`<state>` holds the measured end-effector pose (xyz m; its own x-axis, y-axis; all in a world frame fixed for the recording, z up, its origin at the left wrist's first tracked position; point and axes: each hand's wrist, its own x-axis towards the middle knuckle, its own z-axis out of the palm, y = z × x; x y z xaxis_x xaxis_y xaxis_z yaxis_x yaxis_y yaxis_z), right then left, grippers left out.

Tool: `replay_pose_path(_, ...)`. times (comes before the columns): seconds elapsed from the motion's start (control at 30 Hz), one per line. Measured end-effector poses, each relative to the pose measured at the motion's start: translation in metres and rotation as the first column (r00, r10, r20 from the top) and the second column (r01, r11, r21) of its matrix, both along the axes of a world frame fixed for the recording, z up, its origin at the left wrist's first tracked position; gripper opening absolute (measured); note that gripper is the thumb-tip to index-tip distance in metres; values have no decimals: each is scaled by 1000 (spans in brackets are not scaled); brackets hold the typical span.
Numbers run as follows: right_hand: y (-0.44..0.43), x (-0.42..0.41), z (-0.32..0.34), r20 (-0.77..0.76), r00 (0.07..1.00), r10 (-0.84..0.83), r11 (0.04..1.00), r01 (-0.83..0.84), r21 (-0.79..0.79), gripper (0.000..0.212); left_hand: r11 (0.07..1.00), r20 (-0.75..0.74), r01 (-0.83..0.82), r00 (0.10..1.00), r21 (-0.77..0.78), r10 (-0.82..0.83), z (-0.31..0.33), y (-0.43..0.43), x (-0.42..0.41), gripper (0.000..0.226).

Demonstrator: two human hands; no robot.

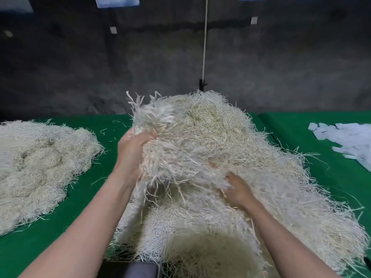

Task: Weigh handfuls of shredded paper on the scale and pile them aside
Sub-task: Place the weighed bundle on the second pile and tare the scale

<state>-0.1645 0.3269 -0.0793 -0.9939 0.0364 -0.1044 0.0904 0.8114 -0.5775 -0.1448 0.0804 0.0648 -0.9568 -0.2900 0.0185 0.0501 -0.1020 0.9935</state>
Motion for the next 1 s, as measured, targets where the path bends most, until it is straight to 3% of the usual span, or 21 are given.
replay_pose_path(0.07, 15, 3, 6, 50, 999, 14, 997, -10, -77, 82, 999, -27, -42, 999, -14, 42, 7, -10, 1, 44)
replay_pose_path(0.13, 18, 11, 36, 37, 991, 129, 969, -119, -215, 109, 998, -57, -46, 997, -50, 44, 10, -9, 4, 55)
replay_pose_path(0.2, 5, 19, 77, -88, 965, 247, 957, -258, -133, 127, 998, -66, -11, 998, -55, 7, 13, -3, 7, 68)
replay_pose_path(0.3, -40, 23, 101, -249, 905, 346, 929, -368, -46, 135, 996, -107, 89, 990, -19, -91, 28, 5, 14, 85)
replay_pose_path(0.33, -59, 23, 95, -200, 901, 384, 918, -396, -20, 130, 992, -138, 123, 982, -36, -127, 35, 6, 17, 85)
replay_pose_path(0.37, -74, 23, 84, -125, 895, 429, 903, -427, 39, 112, 987, -163, 145, 974, -75, -155, 43, 7, 20, 79)
replay_pose_path(0.43, -83, 19, 60, -40, 928, 369, 929, -368, 30, 54, 948, -199, 171, 953, -268, -228, 49, 1, 25, 62)
replay_pose_path(0.5, -73, 12, 63, -76, 982, 172, 963, -184, -197, 39, 755, -69, 261, 925, -601, -374, 43, -10, 30, 69)
replay_pose_path(0.57, -66, 6, 80, -147, 988, 37, 919, -91, -383, 48, 383, 313, 487, 846, -785, -432, 23, -9, 30, 95)
replay_pose_path(0.6, -66, 6, 90, -209, 977, 39, 926, -114, -360, 56, 153, 488, 565, 797, -811, -356, 8, -1, 30, 101)
replay_pose_path(0.63, -66, 6, 100, -271, 958, 96, 947, -172, -272, 59, -69, 573, 576, 780, -814, -252, -7, 8, 29, 98)
replay_pose_path(0.67, -67, 9, 105, -304, 932, 197, 955, -252, -155, 65, -217, 556, 519, 811, -827, -180, -20, 15, 25, 85)
replay_pose_path(0.7, -63, 10, 106, -285, 914, 289, 944, -321, -72, 73, -263, 443, 395, 883, -880, -155, -27, 19, 20, 71)
replay_pose_path(0.77, -50, 15, 100, -137, 928, 345, 926, -361, -113, 92, -148, 128, 107, 982, -983, -139, -31, 13, 3, 58)
replay_pose_path(0.87, -32, 21, 68, -6, 965, 262, 958, -261, -118, 85, 250, -262, -236, 962, -939, -77, -23, -3, -17, 28)
replay_pose_path(0.93, -17, 26, 35, 47, 986, 159, 986, -162, 48, 77, 446, -369, -326, 929, -834, -12, -16, -8, -23, 22)
replay_pose_path(1.0, 1, 34, 7, 164, 985, 57, 974, -90, 205, 74, 574, -367, -341, 927, -744, 75, -9, -14, -27, 17)
